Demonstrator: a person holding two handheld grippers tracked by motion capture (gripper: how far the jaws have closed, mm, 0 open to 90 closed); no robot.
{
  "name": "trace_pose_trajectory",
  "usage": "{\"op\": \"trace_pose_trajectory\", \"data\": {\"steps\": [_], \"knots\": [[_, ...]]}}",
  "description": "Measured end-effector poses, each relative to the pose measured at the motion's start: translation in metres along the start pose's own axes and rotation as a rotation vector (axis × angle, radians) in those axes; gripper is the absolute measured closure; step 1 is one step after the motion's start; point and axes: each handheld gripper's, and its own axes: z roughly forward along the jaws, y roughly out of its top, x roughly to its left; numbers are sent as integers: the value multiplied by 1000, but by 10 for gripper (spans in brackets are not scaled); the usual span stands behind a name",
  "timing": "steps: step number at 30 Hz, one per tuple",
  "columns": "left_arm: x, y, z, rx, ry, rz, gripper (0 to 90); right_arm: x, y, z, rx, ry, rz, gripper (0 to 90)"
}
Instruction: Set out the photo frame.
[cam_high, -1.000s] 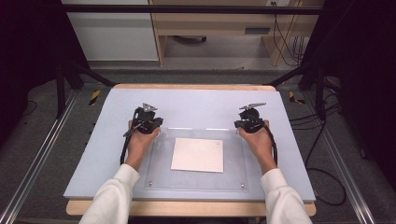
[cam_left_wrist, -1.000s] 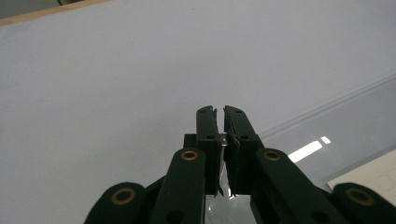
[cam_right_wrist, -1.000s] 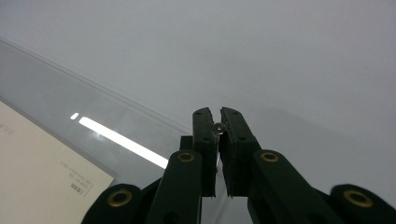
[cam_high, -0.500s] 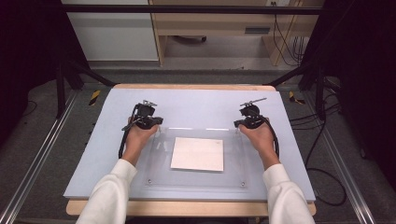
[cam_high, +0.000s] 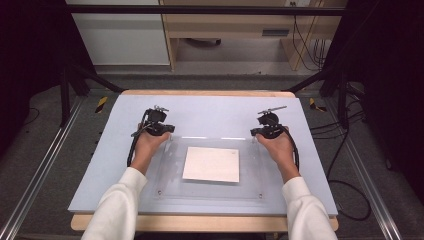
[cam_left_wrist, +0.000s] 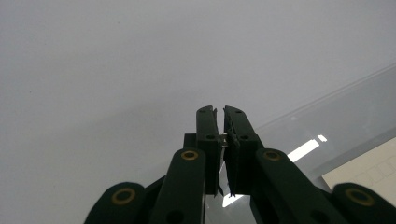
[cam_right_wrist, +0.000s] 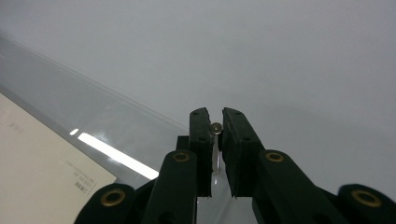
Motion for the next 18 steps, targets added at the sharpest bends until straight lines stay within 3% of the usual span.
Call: {"op": "trace_pose_trajectory", "data": {"steps": [6, 11, 18], "knots": [[0, 2, 1, 8, -2, -10, 848, -1, 0, 0, -6, -3, 0, 805], [2, 4, 2, 17, -8, -17, 848, 0, -1, -4, -26, -32, -19, 725], [2, 6, 2, 31, -4, -19, 848, 3, -14, -37, -130, -81, -61, 629]]}}
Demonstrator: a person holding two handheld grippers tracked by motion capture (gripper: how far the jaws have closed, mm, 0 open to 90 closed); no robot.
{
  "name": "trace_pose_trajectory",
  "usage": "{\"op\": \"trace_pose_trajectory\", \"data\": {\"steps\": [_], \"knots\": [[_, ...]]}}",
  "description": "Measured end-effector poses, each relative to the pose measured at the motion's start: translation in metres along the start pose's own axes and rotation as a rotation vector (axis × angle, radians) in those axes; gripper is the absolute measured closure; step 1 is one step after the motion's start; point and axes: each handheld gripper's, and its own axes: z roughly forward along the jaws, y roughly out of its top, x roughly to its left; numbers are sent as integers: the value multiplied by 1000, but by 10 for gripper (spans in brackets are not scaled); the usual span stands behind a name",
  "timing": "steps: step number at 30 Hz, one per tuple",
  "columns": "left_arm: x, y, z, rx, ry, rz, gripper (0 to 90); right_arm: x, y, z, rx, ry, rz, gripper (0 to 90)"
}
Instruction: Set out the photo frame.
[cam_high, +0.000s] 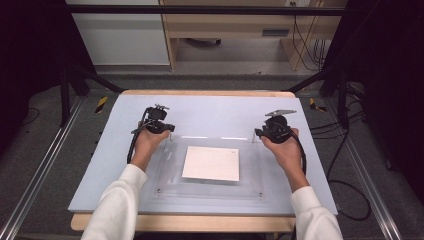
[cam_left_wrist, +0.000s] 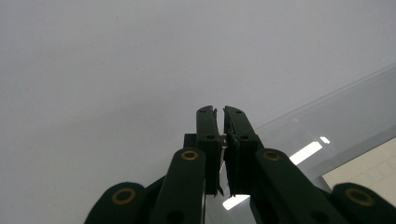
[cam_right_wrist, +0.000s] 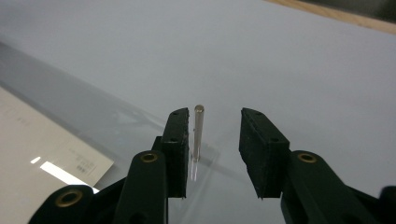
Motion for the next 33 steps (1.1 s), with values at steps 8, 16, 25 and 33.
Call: {"op": "trace_pose_trajectory", "data": {"steps": [8, 16, 25, 33], "knots": [[0, 2, 1, 8, 3, -2, 848, 19, -46, -57, -126, 7, -100, 382], [0, 3, 1, 8, 7, -6, 848, 35, -88, -85, -168, 139, -149, 296], [1, 4, 1, 23, 5, -3, 848, 47, -113, -100, -217, 125, -187, 125], [1, 4, 1, 24, 4, -5, 847, 58, -125, -106, -201, 142, -279, 107]]}}
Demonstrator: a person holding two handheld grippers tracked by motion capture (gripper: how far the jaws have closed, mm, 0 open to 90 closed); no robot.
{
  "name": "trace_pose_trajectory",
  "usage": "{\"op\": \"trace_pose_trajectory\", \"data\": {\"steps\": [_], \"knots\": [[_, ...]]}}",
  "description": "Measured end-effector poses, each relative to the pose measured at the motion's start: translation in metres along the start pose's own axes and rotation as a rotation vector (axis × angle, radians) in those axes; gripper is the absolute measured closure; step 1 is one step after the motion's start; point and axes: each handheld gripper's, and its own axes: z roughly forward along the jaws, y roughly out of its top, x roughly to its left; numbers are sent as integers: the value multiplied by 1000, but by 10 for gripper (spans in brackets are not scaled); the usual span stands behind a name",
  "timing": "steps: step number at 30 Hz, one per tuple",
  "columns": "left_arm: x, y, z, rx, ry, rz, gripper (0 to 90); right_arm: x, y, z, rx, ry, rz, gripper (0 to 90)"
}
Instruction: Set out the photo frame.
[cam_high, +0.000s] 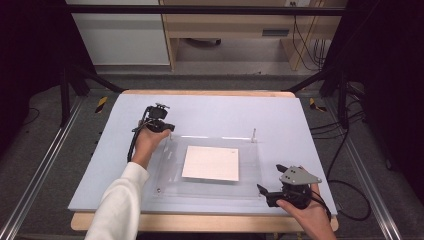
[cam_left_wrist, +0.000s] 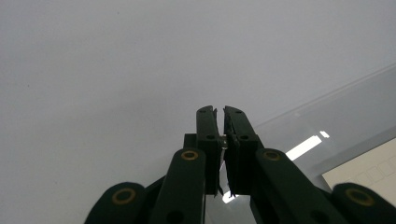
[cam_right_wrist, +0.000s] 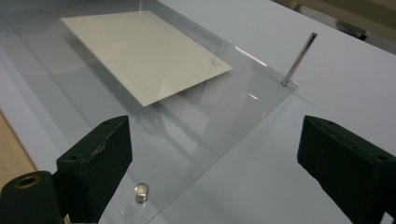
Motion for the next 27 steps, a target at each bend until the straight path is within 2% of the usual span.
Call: {"op": "trace_pose_trajectory", "data": {"steps": [6, 9, 12, 17, 20, 22, 24, 27], "knots": [[2, 1, 0, 7, -6, -6, 847, 18, -3, 2, 23, 44, -78, 132], [2, 2, 1, 14, -8, -4, 847, 26, -6, 5, 53, 40, -135, 140], [2, 3, 1, 12, -9, -9, 847, 30, -12, 9, 85, 37, -169, 145], [3, 3, 1, 11, -9, -7, 847, 33, -19, 14, 137, 18, -220, 160], [2, 3, 1, 12, -8, -6, 847, 32, -22, 18, 178, -16, -247, 184], [2, 3, 1, 12, -8, -6, 847, 31, -23, 18, 184, -31, -245, 197], [3, 3, 1, 10, -11, -8, 847, 29, -24, 19, 183, -58, -264, 200], [3, 2, 1, 9, -13, -3, 847, 30, -24, 19, 176, -69, -274, 214]]}}
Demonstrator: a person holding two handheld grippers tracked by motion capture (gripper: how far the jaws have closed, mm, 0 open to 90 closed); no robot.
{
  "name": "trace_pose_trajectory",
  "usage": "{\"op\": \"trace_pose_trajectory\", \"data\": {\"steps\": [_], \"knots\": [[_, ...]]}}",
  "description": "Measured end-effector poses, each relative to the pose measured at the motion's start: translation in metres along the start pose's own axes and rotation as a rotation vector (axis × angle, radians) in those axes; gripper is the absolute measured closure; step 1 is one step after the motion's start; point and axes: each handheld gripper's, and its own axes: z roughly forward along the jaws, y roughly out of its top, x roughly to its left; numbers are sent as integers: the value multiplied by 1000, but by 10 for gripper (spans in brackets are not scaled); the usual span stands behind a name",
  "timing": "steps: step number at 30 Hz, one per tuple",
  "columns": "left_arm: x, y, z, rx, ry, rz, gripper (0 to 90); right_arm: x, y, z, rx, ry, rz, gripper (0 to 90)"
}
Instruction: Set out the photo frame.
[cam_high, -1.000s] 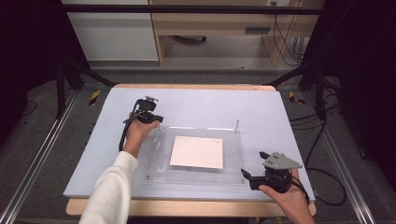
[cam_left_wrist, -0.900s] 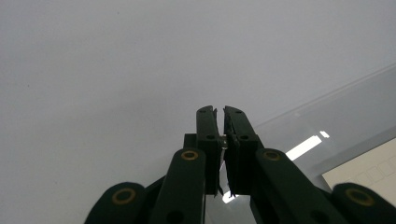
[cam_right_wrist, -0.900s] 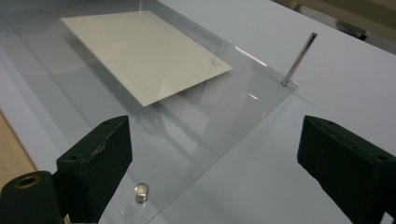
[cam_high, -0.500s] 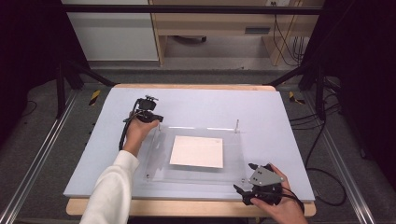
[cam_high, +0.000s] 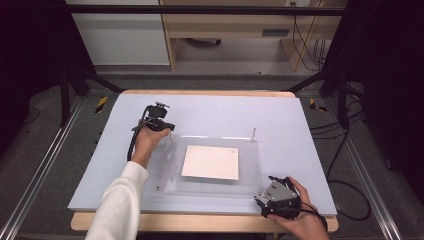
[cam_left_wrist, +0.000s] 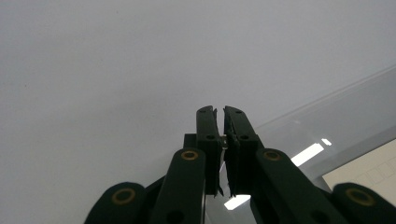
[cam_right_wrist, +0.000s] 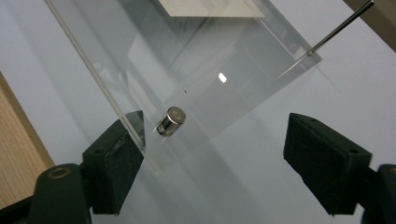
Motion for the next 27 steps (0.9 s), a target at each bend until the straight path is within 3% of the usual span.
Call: {"op": "trace_pose_trajectory", "data": {"steps": [5, 8, 16, 27], "knots": [[0, 0, 0, 0, 2, 8, 847, 5, 2, 0, -16, -23, -56, 257], [0, 0, 0, -1, 1, 8, 846, 6, 3, -1, -27, -34, -65, 266], [-2, -1, 0, -8, 8, 12, 846, 12, 7, 0, -44, -22, -111, 336], [-2, -2, -2, -8, 11, 9, 843, 14, 9, 0, -44, -2, -124, 417]]}}
